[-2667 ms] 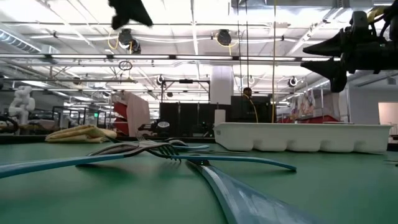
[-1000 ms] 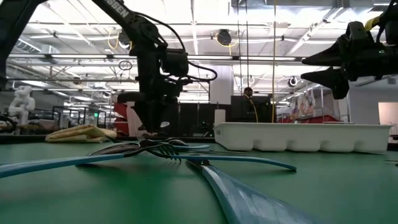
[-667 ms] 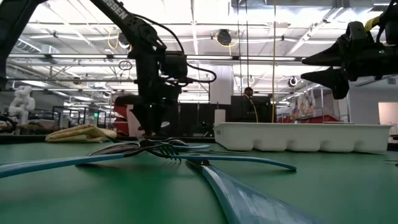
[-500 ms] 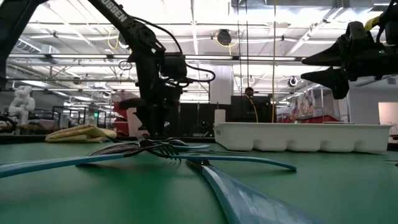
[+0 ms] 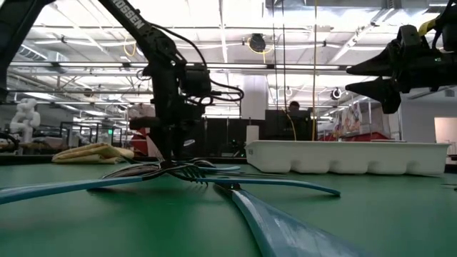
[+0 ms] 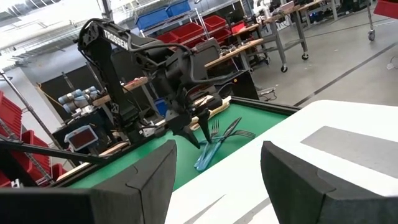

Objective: Sort silverware
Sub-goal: Put the blue fork into the silverware organizer

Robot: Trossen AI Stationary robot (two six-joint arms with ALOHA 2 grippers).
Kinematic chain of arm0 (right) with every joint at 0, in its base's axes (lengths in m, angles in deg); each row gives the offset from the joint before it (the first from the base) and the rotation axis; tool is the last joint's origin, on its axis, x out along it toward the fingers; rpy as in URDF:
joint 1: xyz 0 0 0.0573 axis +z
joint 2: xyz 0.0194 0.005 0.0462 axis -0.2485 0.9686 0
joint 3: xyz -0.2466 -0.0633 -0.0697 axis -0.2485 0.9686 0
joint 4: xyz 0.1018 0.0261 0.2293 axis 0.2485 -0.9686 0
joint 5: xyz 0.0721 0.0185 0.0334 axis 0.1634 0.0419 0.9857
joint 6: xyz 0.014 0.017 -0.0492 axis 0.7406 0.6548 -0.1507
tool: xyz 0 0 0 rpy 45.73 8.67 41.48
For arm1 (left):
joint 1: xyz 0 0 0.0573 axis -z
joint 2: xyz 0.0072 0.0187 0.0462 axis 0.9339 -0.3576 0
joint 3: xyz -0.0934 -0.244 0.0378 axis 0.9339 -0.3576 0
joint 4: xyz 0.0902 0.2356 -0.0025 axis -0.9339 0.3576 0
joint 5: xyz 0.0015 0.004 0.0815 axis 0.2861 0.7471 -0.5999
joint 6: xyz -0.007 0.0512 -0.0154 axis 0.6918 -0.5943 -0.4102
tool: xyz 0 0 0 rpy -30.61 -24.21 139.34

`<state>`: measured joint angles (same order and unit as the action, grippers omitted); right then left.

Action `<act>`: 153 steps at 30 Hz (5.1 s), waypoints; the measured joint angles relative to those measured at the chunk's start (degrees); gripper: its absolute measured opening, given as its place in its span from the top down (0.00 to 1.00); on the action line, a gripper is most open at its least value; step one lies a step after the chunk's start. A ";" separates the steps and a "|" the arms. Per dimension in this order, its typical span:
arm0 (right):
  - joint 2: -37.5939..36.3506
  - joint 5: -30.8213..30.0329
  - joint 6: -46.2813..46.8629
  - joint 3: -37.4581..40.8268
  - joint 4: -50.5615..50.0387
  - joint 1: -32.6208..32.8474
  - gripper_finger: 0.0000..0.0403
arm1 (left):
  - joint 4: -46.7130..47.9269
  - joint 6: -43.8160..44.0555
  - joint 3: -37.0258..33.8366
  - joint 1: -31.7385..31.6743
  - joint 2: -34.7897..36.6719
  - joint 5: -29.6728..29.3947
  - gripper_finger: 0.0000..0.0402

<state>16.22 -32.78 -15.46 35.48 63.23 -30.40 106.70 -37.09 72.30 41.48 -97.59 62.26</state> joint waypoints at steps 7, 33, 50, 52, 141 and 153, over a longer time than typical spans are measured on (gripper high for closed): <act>0.00 0.02 0.44 0.00 0.00 0.00 0.46 | 0.43 -0.74 0.42 -0.15 -4.85 -0.17 0.68; 0.03 0.05 0.63 0.00 0.00 -0.02 0.46 | 22.07 7.40 16.70 6.03 -1.77 -8.97 0.98; 0.15 -0.07 1.32 0.00 0.02 -0.02 0.46 | 2.12 -41.70 24.65 11.35 -2.76 -6.97 0.98; 0.24 -0.11 1.83 0.00 0.02 -0.02 0.46 | 2.14 -45.36 24.63 11.92 -4.48 -7.06 0.98; 1.05 0.09 0.45 0.00 0.02 -0.02 0.46 | 1.77 -42.43 38.75 15.14 -21.61 2.03 0.94; 1.05 0.11 0.44 0.00 0.02 -0.01 0.46 | 0.94 -42.47 38.75 15.61 -20.01 -0.46 0.94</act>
<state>17.26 -32.67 -15.02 35.48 63.25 -30.41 107.64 -79.56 111.05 57.08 -117.59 61.81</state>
